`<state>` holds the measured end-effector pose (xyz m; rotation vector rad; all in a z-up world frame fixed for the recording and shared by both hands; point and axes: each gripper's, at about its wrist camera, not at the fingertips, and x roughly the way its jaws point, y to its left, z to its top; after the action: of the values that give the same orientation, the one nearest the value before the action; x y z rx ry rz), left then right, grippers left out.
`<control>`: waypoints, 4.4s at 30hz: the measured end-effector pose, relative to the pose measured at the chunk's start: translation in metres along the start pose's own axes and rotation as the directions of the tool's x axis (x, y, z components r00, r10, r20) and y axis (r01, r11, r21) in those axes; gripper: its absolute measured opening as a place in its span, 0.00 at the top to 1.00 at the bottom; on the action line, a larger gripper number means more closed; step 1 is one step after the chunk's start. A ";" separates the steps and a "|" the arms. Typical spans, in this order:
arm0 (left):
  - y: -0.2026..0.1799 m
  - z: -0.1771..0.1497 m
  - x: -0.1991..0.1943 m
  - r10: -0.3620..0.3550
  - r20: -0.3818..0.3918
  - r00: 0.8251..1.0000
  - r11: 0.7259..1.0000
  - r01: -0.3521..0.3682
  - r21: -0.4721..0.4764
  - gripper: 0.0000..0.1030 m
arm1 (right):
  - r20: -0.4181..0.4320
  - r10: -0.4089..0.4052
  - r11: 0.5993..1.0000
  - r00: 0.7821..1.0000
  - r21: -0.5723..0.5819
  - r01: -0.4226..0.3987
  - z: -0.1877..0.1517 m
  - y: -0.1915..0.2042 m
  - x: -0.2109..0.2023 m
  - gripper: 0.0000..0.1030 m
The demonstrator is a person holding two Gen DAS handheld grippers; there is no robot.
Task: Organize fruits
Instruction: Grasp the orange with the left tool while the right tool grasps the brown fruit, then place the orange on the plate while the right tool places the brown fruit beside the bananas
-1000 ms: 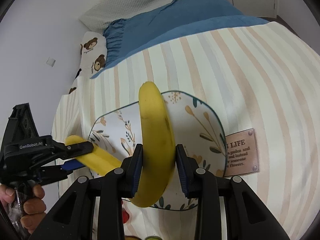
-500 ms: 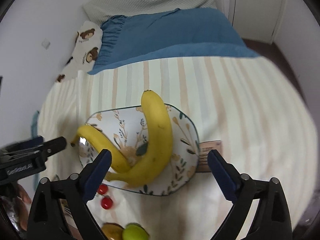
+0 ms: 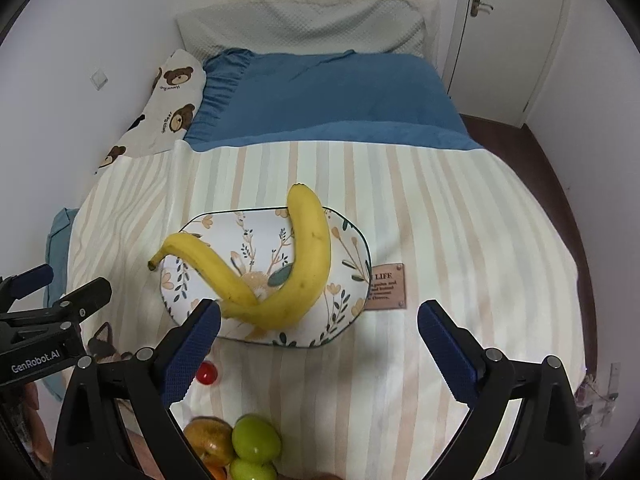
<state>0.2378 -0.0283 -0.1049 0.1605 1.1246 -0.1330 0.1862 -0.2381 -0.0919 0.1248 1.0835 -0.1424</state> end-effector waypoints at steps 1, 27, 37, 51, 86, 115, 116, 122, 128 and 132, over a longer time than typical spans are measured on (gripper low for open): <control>0.001 -0.004 -0.005 -0.004 0.007 1.000 1.000 0.004 0.002 0.03 | 0.010 -0.001 1.000 1.000 -0.004 0.001 -0.003 0.002 -0.007 0.02; 0.012 -0.070 -0.088 -0.047 0.084 0.995 0.999 0.047 -0.005 0.03 | 0.094 0.099 0.992 0.991 0.068 -0.105 -0.069 0.008 -0.127 0.02; -0.010 -0.161 0.014 -0.051 -0.273 0.961 0.997 0.063 0.037 0.03 | -0.221 0.135 0.967 0.966 0.240 -0.080 -0.152 -0.042 -0.031 0.02; -0.070 -0.232 0.105 -0.044 -0.510 0.859 0.987 0.116 0.109 0.42 | -0.419 0.180 0.953 0.890 0.300 -0.051 -0.215 -0.057 0.058 0.05; -0.028 -0.207 0.046 -0.064 -0.312 0.948 0.997 0.075 0.022 0.43 | -0.359 0.065 0.981 0.931 0.195 0.007 -0.216 -0.039 0.020 0.35; -0.011 0.011 0.141 -0.144 -0.282 0.949 0.990 0.138 -0.040 0.47 | -0.363 0.222 0.975 0.905 0.112 -0.194 0.076 0.033 0.162 0.35; -0.011 0.013 0.139 -0.144 -0.276 0.950 0.990 0.138 -0.039 0.47 | -0.375 0.215 0.976 0.902 0.105 -0.189 0.074 0.036 0.168 0.35; -0.013 0.020 0.133 -0.137 -0.256 0.957 0.990 0.137 -0.021 0.47 | -0.379 0.200 0.980 0.903 0.090 -0.179 0.066 0.047 0.181 0.35; -0.017 0.023 0.130 -0.142 -0.256 0.956 0.990 0.142 -0.021 0.47 | -0.388 0.202 0.979 0.899 0.103 -0.176 0.066 0.048 0.186 0.34; -0.016 0.025 0.127 -0.140 -0.252 0.958 0.990 0.140 -0.019 0.47 | -0.381 0.196 0.980 0.904 0.112 -0.165 0.067 0.043 0.180 0.34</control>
<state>0.3109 -0.0516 -0.2104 0.0977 1.3910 -0.2437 0.3346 -0.2173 -0.2186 0.3335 1.4598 0.0107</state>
